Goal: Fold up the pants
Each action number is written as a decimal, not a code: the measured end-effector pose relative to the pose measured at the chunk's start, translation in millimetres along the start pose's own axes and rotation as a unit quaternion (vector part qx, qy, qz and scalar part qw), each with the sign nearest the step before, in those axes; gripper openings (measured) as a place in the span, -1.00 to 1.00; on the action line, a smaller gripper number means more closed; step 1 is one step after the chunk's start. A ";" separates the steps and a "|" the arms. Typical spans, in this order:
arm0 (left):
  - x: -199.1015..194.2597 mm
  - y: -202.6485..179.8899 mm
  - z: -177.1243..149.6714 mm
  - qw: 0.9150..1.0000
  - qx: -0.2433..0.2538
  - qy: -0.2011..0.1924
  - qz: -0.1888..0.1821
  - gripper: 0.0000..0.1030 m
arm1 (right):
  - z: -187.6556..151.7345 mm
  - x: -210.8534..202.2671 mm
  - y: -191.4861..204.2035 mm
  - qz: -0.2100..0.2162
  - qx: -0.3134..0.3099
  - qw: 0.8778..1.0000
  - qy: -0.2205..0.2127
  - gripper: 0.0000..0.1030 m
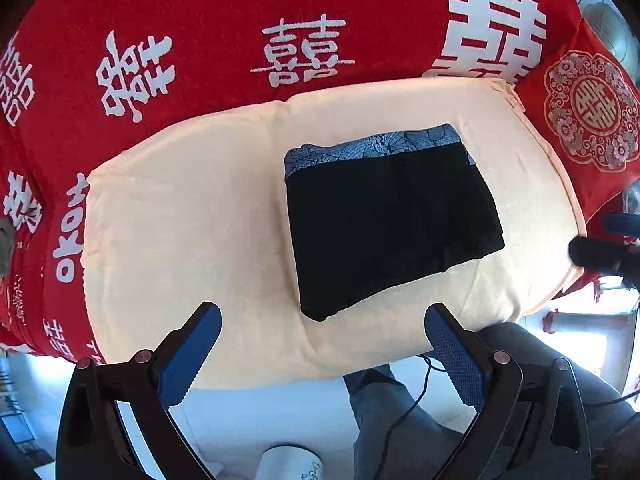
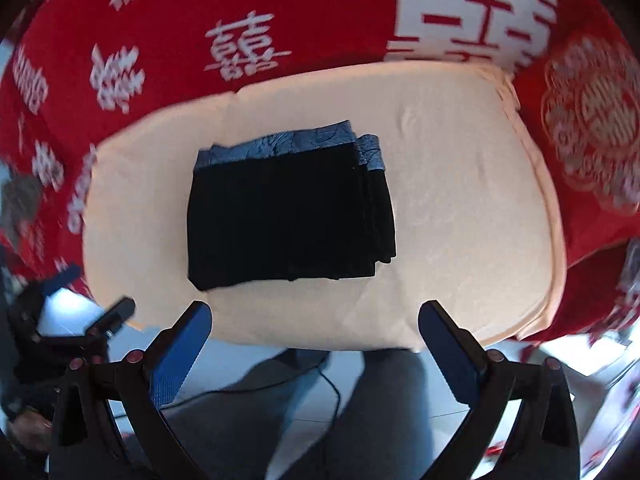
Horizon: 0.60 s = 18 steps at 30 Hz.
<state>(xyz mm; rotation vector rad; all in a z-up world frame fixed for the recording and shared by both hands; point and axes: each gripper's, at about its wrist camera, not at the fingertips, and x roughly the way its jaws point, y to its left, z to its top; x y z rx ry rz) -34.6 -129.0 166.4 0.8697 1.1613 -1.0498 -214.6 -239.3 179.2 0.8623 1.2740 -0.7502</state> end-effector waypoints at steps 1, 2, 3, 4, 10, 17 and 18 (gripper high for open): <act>-1.1 -0.2 -0.8 1.000 -0.002 -0.003 0.002 0.98 | -0.3 -0.2 5.2 -0.007 -0.014 1.000 0.000 1.00; -1.5 -0.7 -1.1 1.000 -0.004 -0.003 0.004 0.98 | -1.0 -1.1 10.1 -0.014 -0.026 1.000 0.000 1.00; -1.4 -1.5 -1.7 1.000 -0.006 -0.003 0.007 0.98 | -1.9 -2.6 14.0 -0.020 -0.035 0.999 -0.001 1.00; -1.3 -2.2 -2.5 1.000 -0.007 -0.003 0.008 0.98 | -3.2 -2.9 17.8 -0.024 -0.043 0.999 -0.001 1.00; -1.8 -2.1 -6.9 1.000 -0.021 0.001 0.012 0.98 | -12.5 -0.4 23.5 -0.032 -0.039 0.999 -0.005 1.00; 1.5 3.6 -12.7 0.999 -0.034 0.009 0.019 0.98 | -15.3 2.1 22.1 -0.046 -0.014 0.999 -0.016 1.00; 1.6 4.2 -13.3 0.999 -0.034 0.009 0.019 0.98 | -16.2 2.6 23.0 -0.047 -0.013 0.999 -0.016 1.00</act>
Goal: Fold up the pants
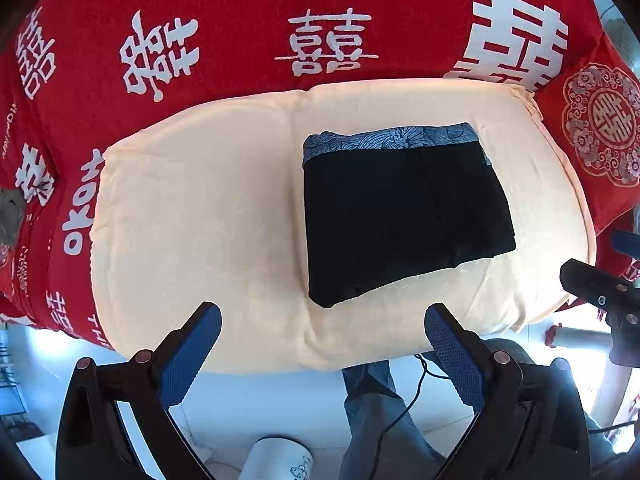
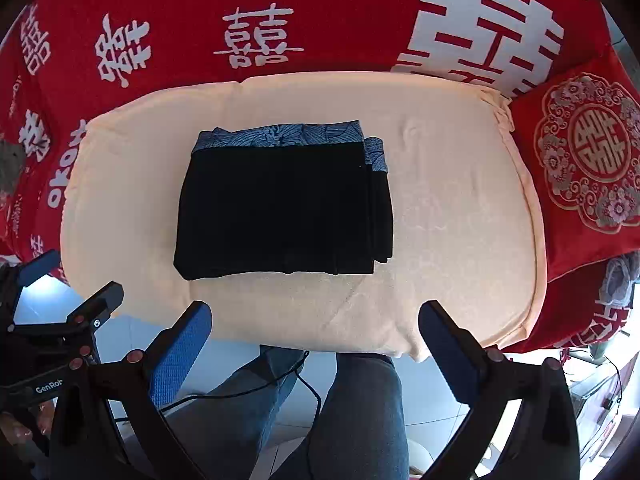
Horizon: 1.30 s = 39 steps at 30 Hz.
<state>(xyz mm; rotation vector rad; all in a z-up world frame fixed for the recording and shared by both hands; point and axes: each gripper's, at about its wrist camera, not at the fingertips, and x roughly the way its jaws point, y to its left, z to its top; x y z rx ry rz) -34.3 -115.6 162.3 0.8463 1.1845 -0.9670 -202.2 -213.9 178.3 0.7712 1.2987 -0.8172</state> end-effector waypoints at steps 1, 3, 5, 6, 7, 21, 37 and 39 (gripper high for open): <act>0.2 0.5 -0.9 1.000 0.000 0.000 0.001 0.98 | -1.2 0.4 1.3 0.000 0.001 1.000 0.000 1.00; 0.9 1.7 -1.9 1.000 0.000 0.000 0.002 0.98 | -3.7 1.8 3.7 -0.004 0.000 1.000 0.001 1.00; 1.5 2.9 -3.1 1.000 0.000 0.000 0.002 0.98 | -5.9 2.7 5.8 -0.007 -0.001 1.000 0.003 1.00; 1.4 2.8 -3.0 1.000 0.000 0.000 0.002 0.98 | -7.0 2.8 6.7 -0.008 0.000 1.000 0.003 1.00; 1.7 3.1 -3.6 1.000 -0.001 0.000 0.002 0.98 | -7.4 2.5 6.7 -0.010 0.000 1.000 0.002 1.00; 1.8 3.1 -7.0 1.000 0.000 -0.003 0.003 0.98 | -10.5 0.6 2.1 -0.024 0.011 1.000 -0.008 1.00; 3.5 -8.7 -3.5 1.000 0.009 -0.002 0.008 0.98 | -0.7 4.0 -4.2 -0.028 0.018 0.999 -0.011 1.00; 4.0 -8.7 -2.9 1.000 0.008 -0.001 0.008 0.98 | -0.9 5.3 -4.4 -0.028 0.019 0.999 -0.008 1.00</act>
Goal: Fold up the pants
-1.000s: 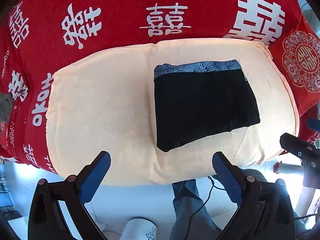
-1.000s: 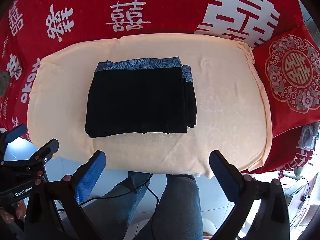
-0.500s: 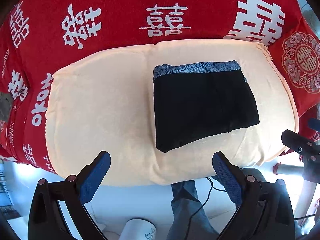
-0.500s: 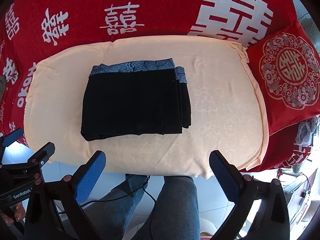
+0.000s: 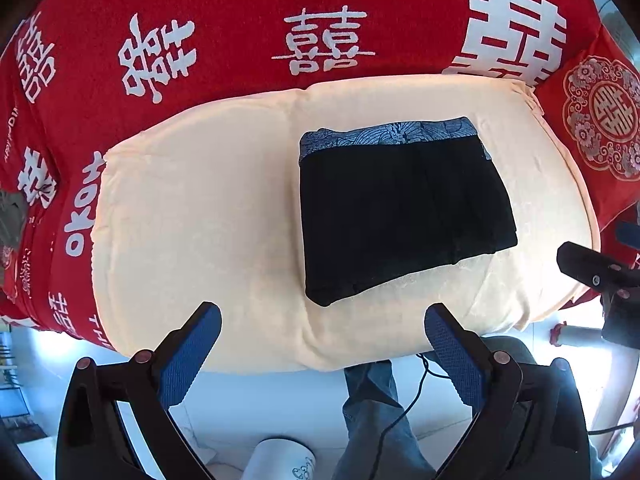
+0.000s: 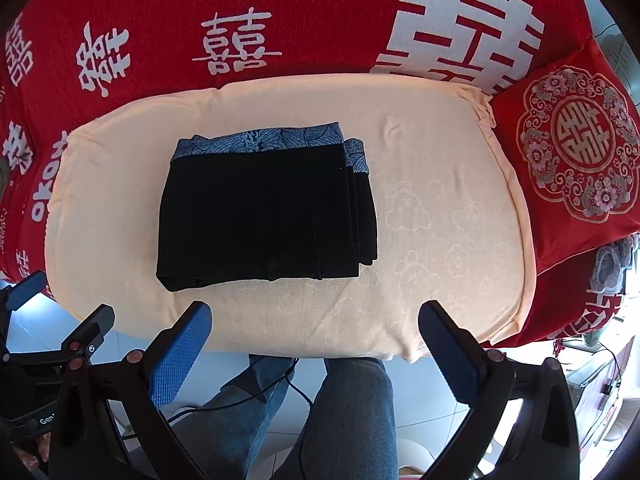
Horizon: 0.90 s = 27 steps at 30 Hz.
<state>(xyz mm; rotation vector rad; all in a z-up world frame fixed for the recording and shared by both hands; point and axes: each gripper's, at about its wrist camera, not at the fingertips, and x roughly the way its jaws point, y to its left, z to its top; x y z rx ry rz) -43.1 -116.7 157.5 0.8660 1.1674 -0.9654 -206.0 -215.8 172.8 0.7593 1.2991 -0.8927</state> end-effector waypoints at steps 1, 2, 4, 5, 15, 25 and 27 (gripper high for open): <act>0.3 -0.1 0.9 1.000 -0.001 0.000 0.000 0.98 | -0.5 0.6 0.0 0.000 0.001 1.000 0.001 1.00; 0.2 0.1 0.9 1.000 -0.002 0.000 0.000 0.98 | -0.5 1.2 0.0 0.001 0.001 1.000 0.003 1.00; 0.8 0.1 2.5 1.000 -0.004 0.000 0.001 0.98 | 0.4 2.9 -0.5 0.001 0.000 1.000 0.006 1.00; 1.1 -0.4 2.7 1.000 -0.004 0.000 0.000 0.98 | 0.9 3.5 -0.6 0.001 -0.001 1.000 0.007 1.00; 4.2 -2.6 5.3 1.000 -0.013 0.001 0.000 0.98 | 3.0 4.3 -0.2 0.001 -0.005 1.000 0.011 1.00; 8.7 -2.1 4.9 1.000 -0.018 0.000 0.005 0.98 | 2.4 9.4 -0.2 0.001 -0.007 1.000 0.016 1.00; 9.8 -2.4 3.7 1.000 -0.022 0.002 0.007 0.98 | 1.9 10.6 0.0 0.001 -0.006 1.000 0.018 1.00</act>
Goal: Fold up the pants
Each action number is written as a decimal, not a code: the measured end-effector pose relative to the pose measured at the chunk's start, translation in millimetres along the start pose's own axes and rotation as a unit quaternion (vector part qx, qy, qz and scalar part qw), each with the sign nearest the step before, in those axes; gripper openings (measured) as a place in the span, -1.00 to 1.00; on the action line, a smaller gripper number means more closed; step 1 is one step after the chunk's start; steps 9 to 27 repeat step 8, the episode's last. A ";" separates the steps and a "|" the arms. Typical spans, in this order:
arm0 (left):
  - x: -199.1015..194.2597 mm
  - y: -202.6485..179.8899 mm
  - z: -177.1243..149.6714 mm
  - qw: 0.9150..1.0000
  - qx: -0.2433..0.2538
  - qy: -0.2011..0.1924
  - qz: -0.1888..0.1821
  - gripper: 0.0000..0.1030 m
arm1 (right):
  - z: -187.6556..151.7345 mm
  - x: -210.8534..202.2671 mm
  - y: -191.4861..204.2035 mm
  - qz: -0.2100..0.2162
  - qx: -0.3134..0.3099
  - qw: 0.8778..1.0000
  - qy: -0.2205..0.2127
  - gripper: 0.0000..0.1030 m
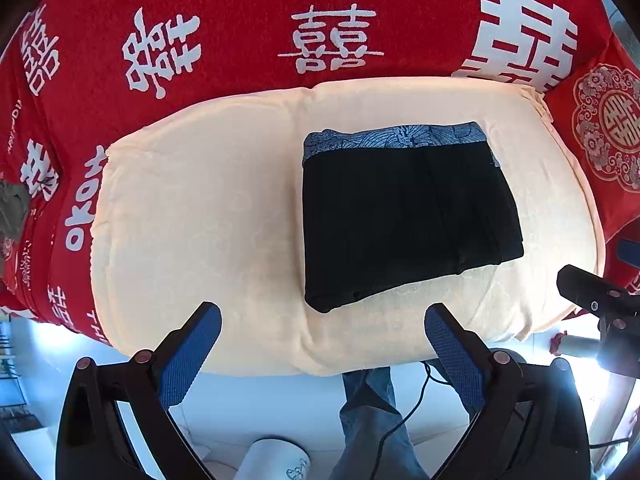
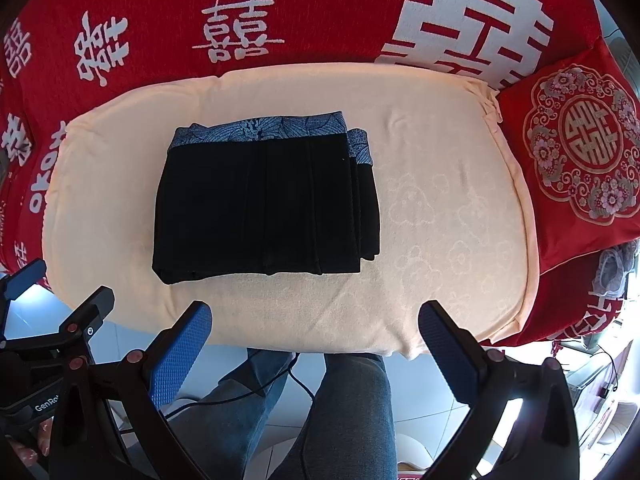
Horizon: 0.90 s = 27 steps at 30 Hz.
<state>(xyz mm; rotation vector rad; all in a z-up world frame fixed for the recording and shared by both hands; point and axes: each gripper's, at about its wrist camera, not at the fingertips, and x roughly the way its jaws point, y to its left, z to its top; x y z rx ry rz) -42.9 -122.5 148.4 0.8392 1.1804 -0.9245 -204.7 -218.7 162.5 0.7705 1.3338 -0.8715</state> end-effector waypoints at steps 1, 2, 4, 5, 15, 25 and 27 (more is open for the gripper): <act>0.7 0.8 -0.4 1.000 -0.003 0.001 -0.003 0.98 | -0.3 0.6 0.0 0.000 0.000 1.000 0.000 1.00; 1.2 1.7 -1.1 1.000 -0.006 0.002 -0.008 0.98 | -0.7 1.0 0.0 0.000 0.000 1.000 0.001 1.00; 0.1 2.8 -1.9 1.000 -0.011 -0.006 -0.012 0.98 | -1.0 1.8 -0.3 -0.001 0.001 1.000 0.002 1.00; -0.6 2.4 -2.4 1.000 -0.011 -0.007 -0.014 0.98 | -1.1 2.2 -0.4 -0.001 0.000 1.000 0.002 1.00; 0.0 2.2 -2.6 1.000 -0.014 -0.004 -0.019 0.98 | -1.9 2.6 -0.4 -0.002 0.001 1.000 0.002 1.00; 0.0 2.2 -2.6 1.000 -0.014 -0.004 -0.019 0.98 | -1.9 2.6 -0.4 -0.002 0.001 1.000 0.002 1.00; 0.0 2.2 -2.6 1.000 -0.014 -0.004 -0.019 0.98 | -1.9 2.6 -0.4 -0.002 0.001 1.000 0.002 1.00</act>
